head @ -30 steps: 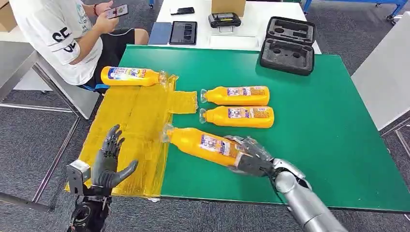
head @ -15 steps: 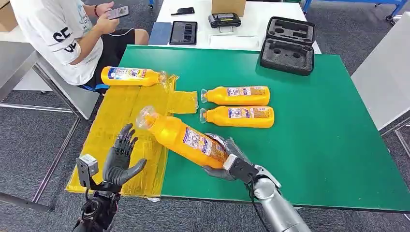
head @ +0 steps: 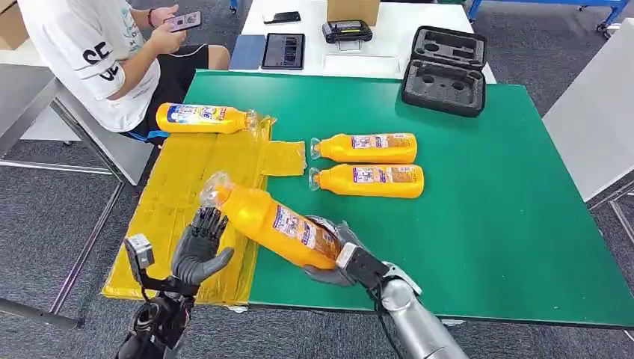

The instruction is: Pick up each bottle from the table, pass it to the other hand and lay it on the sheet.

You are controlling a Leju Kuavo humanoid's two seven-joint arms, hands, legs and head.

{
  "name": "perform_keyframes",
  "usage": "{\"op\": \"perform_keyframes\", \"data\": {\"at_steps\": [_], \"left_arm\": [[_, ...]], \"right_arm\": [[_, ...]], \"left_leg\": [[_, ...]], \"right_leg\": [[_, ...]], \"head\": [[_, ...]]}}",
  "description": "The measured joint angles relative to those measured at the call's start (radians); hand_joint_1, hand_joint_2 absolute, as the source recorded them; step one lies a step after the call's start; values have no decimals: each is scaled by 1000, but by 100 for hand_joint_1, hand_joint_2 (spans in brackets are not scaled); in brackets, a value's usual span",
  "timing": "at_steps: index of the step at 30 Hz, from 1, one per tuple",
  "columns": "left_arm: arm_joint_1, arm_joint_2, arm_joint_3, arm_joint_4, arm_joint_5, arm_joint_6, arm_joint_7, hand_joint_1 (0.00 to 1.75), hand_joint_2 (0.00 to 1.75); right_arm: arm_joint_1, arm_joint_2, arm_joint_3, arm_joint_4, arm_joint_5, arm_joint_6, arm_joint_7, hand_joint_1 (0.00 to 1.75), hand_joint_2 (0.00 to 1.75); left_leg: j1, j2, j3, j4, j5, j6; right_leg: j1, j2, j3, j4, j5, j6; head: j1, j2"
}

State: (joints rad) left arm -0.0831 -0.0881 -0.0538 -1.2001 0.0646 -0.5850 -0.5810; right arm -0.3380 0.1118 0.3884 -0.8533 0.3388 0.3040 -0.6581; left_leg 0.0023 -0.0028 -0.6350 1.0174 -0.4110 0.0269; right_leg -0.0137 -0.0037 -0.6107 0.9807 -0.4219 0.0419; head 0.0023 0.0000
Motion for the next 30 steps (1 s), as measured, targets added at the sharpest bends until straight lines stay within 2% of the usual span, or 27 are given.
{"op": "perform_keyframes", "data": {"at_steps": [7,30], "left_arm": [[-6,-2,-35,18,52,-140,-9,0,175],[-11,-2,-74,48,-4,-157,-42,0,175]], "right_arm": [[-15,55,68,78,5,7,-16,175,175],[-40,74,117,153,-25,10,-22,175,175]], "left_leg": [[0,0,0,0,0,0],[0,0,0,0,0,0]], "right_leg": [[0,0,0,0,0,0],[0,0,0,0,0,0]], "head": [[0,0],[0,0]]}}
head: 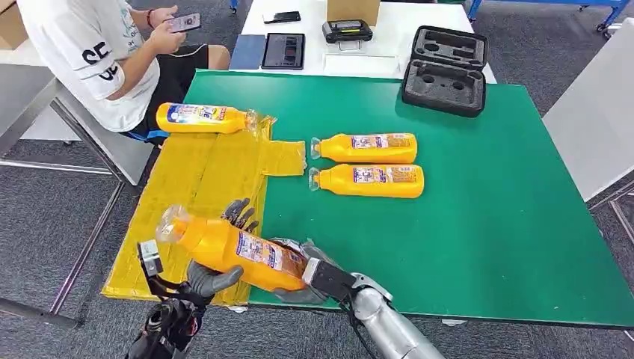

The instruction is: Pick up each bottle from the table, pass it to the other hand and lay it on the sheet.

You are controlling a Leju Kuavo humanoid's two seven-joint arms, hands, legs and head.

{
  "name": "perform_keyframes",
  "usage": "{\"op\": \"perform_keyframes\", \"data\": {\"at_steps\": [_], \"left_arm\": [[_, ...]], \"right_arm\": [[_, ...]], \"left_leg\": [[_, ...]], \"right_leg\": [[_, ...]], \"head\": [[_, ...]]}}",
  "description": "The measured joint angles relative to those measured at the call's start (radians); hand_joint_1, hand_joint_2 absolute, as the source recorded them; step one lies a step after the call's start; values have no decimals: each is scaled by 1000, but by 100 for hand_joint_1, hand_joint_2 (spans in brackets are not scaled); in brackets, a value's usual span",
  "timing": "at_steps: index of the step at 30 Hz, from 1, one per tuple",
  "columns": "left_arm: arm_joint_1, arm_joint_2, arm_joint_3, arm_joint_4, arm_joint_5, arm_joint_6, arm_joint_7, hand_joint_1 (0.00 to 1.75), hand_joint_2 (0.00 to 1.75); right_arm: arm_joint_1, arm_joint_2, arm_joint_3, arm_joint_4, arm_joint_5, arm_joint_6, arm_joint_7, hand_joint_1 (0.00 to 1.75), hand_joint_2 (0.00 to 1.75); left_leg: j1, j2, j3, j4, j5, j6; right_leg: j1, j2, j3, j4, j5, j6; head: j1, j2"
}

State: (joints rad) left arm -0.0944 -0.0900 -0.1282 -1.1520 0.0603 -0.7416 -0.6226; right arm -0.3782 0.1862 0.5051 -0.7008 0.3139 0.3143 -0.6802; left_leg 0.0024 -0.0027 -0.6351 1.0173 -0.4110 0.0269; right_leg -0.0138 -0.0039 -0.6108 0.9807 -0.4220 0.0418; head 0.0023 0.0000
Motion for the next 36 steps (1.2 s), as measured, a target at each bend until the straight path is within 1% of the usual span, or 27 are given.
{"op": "perform_keyframes", "data": {"at_steps": [3,4,5,6,10,11,14,15,16,18,24,25,26,27,28,29,36], "left_arm": [[-5,0,-8,5,-13,1,-6,0,175],[-7,0,-11,8,-14,2,-9,21,175],[-9,0,-14,11,-14,2,-13,168,175],[-11,0,-14,13,-8,0,-18,175,175],[-11,0,-15,17,9,-19,-34,175,175],[-11,0,-16,17,8,-21,-36,175,175],[-11,0,-20,17,-29,-11,-55,175,175],[-11,0,-23,17,-38,-9,-64,175,175],[-11,0,-23,16,-41,-9,-70,175,175],[-12,0,-23,16,-40,-11,-75,175,175],[-5,1,-18,0,-6,-23,-76,175,175],[-1,1,-16,-5,-3,-23,-76,175,175],[2,1,-14,-10,0,-24,-75,175,175],[4,1,-13,-11,2,-26,-75,175,175],[6,2,-12,-14,3,-26,-75,175,175],[7,2,-11,-16,3,-26,-75,175,175],[6,5,-8,-23,-32,3,-76,175,175]], "right_arm": [[-5,0,6,5,-7,0,0,173,175],[-5,0,9,5,-7,-1,1,175,175],[-5,0,11,6,-7,-2,5,175,175],[-5,0,15,7,-7,-3,7,175,175],[-5,2,23,14,-6,-9,9,173,175],[-5,3,24,14,-6,-10,9,175,175],[-5,3,28,16,-12,-15,10,175,175],[-4,3,29,16,-14,-14,11,171,175],[-3,3,29,16,-16,-14,13,175,175],[-2,5,30,16,-17,-14,16,173,175],[-2,10,34,16,-9,-14,24,175,175],[-3,11,35,16,-6,-14,24,171,175],[-3,12,36,17,-6,-13,24,148,175],[-4,13,37,18,-5,-13,24,0,175],[-5,13,37,19,-4,-13,24,0,175],[-6,14,38,20,-3,-13,24,0,0],[-6,10,36,27,-2,-57,41,0,0]], "left_leg": [[0,0,0,0,0,0],[0,0,0,0,0,0],[0,0,0,0,0,0],[0,0,0,0,0,0],[0,0,0,0,0,0],[0,0,0,0,0,0],[0,0,0,0,0,0],[0,0,0,0,0,0],[0,0,0,0,0,0],[0,0,0,0,0,0],[0,0,0,0,0,0],[0,0,0,0,0,0],[0,0,0,0,0,0],[0,0,0,0,0,0],[0,0,0,0,0,0],[0,0,0,0,0,0],[0,0,0,0,0,0]], "right_leg": [[0,0,0,0,0,0],[0,0,0,0,0,0],[0,0,0,0,0,0],[0,0,0,0,0,0],[0,0,0,0,0,0],[0,0,0,0,0,0],[0,0,0,0,0,0],[0,0,0,0,0,0],[0,0,0,0,0,0],[0,0,0,0,0,0],[0,0,0,0,0,0],[0,0,0,0,0,0],[0,0,0,0,0,0],[0,0,0,0,0,0],[0,0,0,0,0,0],[0,0,0,0,0,0],[0,0,0,0,0,0]], "head": [[0,0],[0,0],[0,0],[0,0],[0,0],[0,0],[0,0],[0,0],[0,0],[0,0],[0,0],[0,0],[0,0],[0,0],[0,0],[0,0],[0,0]]}}
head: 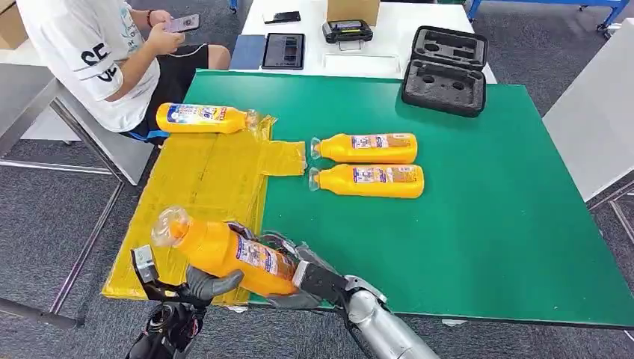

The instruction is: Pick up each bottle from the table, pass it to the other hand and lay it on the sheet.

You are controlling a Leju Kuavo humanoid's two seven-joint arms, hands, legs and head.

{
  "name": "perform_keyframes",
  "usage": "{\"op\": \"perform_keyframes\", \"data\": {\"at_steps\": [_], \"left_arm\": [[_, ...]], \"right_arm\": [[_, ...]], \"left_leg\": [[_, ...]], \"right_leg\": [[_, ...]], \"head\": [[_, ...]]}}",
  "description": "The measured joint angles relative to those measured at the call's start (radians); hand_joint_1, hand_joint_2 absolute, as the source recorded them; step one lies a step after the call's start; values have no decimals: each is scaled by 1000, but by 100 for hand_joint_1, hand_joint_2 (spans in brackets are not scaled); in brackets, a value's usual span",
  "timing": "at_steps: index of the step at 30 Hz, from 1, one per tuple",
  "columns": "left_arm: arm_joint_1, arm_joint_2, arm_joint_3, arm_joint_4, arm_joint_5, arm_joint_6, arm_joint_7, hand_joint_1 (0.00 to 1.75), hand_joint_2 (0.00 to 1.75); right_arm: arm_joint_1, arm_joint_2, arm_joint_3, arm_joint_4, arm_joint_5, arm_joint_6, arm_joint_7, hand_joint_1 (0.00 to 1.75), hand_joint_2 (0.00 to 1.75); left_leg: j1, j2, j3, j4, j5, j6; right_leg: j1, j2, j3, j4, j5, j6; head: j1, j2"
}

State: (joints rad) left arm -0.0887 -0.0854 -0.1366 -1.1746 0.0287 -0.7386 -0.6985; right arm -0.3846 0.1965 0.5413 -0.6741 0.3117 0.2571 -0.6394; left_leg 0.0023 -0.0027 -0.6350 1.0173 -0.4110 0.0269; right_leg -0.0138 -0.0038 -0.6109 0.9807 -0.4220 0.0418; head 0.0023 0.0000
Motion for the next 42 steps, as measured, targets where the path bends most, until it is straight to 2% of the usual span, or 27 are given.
{"op": "perform_keyframes", "data": {"at_steps": [15,20,26,34,38,39,42], "left_arm": [[-6,47,15,-3,-102,128,10,175,175],[-7,67,45,-33,-197,290,34,175,175],[-16,98,91,-116,-283,376,46,175,175],[-53,149,114,-249,-332,373,51,175,175],[-112,191,109,-288,-391,399,90,175,175],[-133,207,108,-293,-418,415,110,175,175],[-195,259,86,-294,-565,463,182,175,175]], "right_arm": [[3,-48,-17,-113,-14,2,-13,0,0],[34,-69,-21,-192,-46,35,-23,0,0],[81,-93,-60,-300,-105,67,-10,0,0],[102,-113,-123,-382,-130,74,19,0,0],[106,-112,-152,-387,-136,66,30,0,0],[110,-112,-161,-392,-140,63,34,0,175],[122,-112,-192,-413,-151,51,42,0,175]], "left_leg": [[0,0,0,0,0,0],[0,0,0,0,0,0],[0,0,0,0,0,0],[0,0,0,0,0,0],[0,0,0,0,1,0],[1,0,0,0,1,0],[1,0,1,0,1,-1]], "right_leg": [[0,0,0,0,0,0],[0,0,0,0,0,0],[0,0,0,0,0,0],[0,0,0,0,0,0],[0,0,0,0,0,0],[1,0,0,0,0,0],[1,0,0,1,0,0]], "head": [[0,0],[0,0],[0,0],[0,0],[0,0],[0,0],[0,0]]}}
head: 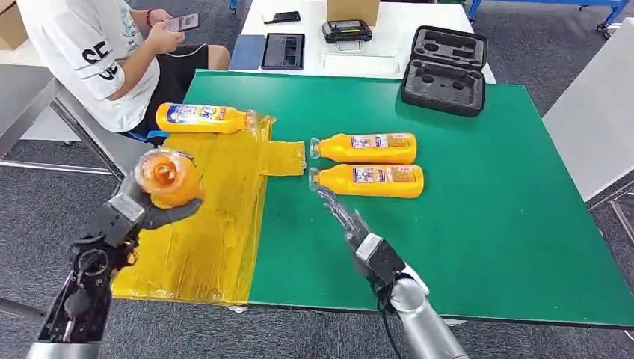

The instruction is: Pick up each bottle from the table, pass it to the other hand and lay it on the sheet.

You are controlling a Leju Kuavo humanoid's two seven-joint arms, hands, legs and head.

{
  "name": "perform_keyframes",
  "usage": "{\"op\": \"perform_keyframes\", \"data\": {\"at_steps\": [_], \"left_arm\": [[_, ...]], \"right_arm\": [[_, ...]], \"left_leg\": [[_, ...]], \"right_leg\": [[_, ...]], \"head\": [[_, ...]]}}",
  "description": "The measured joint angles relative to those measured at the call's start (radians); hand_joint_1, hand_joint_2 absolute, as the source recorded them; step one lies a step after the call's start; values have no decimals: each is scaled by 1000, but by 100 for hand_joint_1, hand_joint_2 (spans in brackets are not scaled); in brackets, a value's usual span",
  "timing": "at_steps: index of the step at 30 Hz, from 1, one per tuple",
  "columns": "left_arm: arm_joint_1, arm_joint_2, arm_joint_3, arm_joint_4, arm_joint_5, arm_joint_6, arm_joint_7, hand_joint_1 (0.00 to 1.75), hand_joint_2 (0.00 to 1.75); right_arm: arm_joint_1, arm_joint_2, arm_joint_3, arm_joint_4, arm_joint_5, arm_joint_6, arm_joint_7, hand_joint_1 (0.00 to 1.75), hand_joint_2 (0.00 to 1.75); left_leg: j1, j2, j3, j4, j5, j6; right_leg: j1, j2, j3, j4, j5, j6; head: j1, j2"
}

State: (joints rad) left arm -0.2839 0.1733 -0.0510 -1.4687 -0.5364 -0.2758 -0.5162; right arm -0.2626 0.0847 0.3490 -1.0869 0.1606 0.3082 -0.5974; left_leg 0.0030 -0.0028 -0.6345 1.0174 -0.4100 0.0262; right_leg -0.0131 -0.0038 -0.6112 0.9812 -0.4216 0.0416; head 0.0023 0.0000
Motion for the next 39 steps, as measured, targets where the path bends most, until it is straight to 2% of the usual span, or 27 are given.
{"op": "perform_keyframes", "data": {"at_steps": [5,13,23,39], "left_arm": [[-52,96,-107,51,-240,61,62,175,175],[-90,182,-272,165,-405,140,180,175,175],[-106,214,-353,227,-422,134,198,175,175],[-190,214,-568,411,-511,82,253,175,175]], "right_arm": [[23,2,-72,-54,-33,-11,15,0,175],[51,1,-131,-99,-35,-9,19,0,175],[53,1,-148,-109,-35,-5,19,0,175],[35,1,-145,-79,-49,0,-8,0,175]], "left_leg": [[0,0,0,0,0,0],[0,2,0,0,0,0],[0,2,0,0,0,0],[0,1,0,0,0,0]], "right_leg": [[0,0,0,0,0,0],[-1,2,-1,0,0,0],[-1,2,0,0,0,0],[0,1,0,0,0,0]], "head": [[0,0],[0,0],[0,0],[0,0]]}}
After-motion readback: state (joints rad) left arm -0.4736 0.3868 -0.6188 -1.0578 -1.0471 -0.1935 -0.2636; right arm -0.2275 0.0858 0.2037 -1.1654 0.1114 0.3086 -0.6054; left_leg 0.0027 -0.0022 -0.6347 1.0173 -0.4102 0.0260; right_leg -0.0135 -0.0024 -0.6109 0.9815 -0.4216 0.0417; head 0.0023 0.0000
